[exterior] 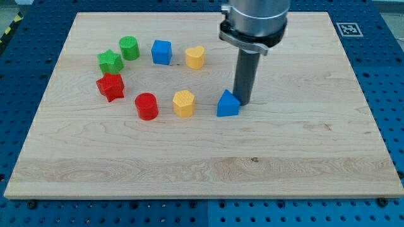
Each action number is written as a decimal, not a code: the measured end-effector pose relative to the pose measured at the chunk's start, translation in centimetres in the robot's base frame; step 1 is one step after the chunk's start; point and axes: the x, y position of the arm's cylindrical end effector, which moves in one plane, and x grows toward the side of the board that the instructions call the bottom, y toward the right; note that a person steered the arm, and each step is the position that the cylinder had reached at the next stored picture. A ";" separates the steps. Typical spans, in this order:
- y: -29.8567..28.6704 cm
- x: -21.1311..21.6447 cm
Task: Slightly move the yellow hexagon towards bottom
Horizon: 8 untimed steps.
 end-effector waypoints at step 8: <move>2.4 2.7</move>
